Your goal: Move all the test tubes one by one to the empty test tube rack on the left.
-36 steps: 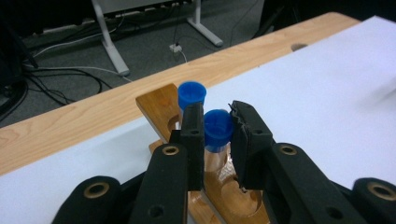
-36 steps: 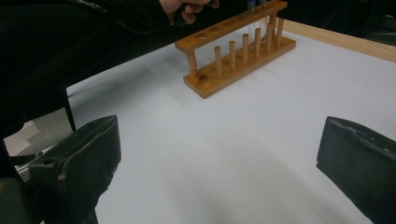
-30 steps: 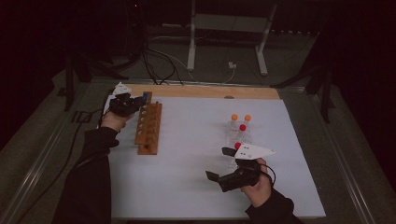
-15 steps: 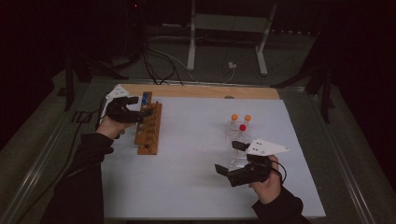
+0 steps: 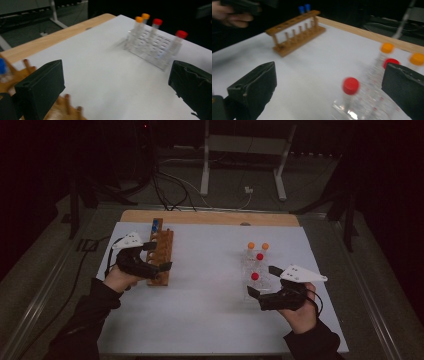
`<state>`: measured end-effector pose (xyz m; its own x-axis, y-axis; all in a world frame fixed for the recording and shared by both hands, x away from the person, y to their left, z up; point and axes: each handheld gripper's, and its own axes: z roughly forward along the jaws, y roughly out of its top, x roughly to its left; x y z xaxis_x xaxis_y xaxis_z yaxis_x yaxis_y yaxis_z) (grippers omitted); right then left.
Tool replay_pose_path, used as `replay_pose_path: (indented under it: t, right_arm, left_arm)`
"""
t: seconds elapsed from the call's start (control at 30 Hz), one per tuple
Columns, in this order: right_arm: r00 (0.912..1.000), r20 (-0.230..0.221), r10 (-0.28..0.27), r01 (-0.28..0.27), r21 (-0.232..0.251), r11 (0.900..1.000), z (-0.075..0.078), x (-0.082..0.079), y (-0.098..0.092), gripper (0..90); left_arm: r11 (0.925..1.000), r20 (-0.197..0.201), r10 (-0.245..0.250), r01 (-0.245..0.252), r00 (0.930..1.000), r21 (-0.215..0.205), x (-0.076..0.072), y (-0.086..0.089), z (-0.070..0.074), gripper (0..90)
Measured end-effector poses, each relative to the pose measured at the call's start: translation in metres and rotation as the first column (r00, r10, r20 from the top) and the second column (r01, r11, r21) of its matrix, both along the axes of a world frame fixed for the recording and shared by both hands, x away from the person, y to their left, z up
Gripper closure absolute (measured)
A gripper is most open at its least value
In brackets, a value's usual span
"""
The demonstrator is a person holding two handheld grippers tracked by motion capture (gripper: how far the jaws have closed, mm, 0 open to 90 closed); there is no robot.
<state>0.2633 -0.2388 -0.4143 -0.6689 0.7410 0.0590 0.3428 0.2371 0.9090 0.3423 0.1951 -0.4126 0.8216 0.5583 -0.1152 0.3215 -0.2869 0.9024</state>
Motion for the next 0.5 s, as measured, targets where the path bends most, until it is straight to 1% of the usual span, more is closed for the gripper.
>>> replay_pose_path:
  t: [0.07,0.13,0.2,0.27,0.3,0.4,0.43,0.5]
  right_arm:
    - [0.9997,-0.01,-0.021,0.021,-0.011,1.0,-0.005,0.001,-0.003,0.0]
    - [0.9992,-0.027,-0.028,0.028,-0.02,0.999,-0.011,0.003,-0.007,0.0]
    - [0.9984,-0.041,-0.038,0.037,-0.027,0.999,-0.018,0.005,-0.009,0.0]
    - [0.9973,-0.054,-0.048,0.046,-0.045,0.998,-0.024,0.007,-0.011,0.0]
    - [0.997,-0.06,-0.049,0.046,-0.05,0.998,-0.026,0.008,-0.011,2.4]
    - [0.9954,-0.077,-0.057,0.053,-0.057,0.997,-0.034,0.01,-0.012,5.8]
    - [0.9945,-0.086,-0.06,0.055,-0.055,0.997,-0.036,0.01,-0.012,7.9]
    - [0.9936,-0.093,-0.063,0.058,-0.055,0.997,-0.04,0.011,-0.012,14.1]
  left_arm:
    - [0.9998,0.006,-0.018,0.018,0.9998,0.004,-0.007,-0.004,-0.001,1.2]
    - [0.9994,0.004,-0.034,0.034,0.9994,-0.006,-0.012,-0.006,-0.003,1.2]
    - [0.999,0.011,-0.044,0.044,0.999,-0.008,-0.016,-0.009,-0.005,1.2]
    - [0.9983,0.01,-0.058,0.058,0.9983,-0.01,-0.019,-0.011,-0.007,1.2]
    - [0.9983,0.013,-0.057,0.057,0.9983,-0.007,-0.021,-0.012,-0.008,1.2]
    - [0.9976,0.011,-0.069,0.069,0.9976,-0.006,-0.024,-0.014,-0.011,1.2]
    - [0.9971,0.006,-0.076,0.076,0.9971,-0.002,-0.024,-0.015,-0.012,1.2]
    - [0.9972,0.007,-0.075,0.075,0.9972,0.004,-0.025,-0.016,-0.015,1.2]
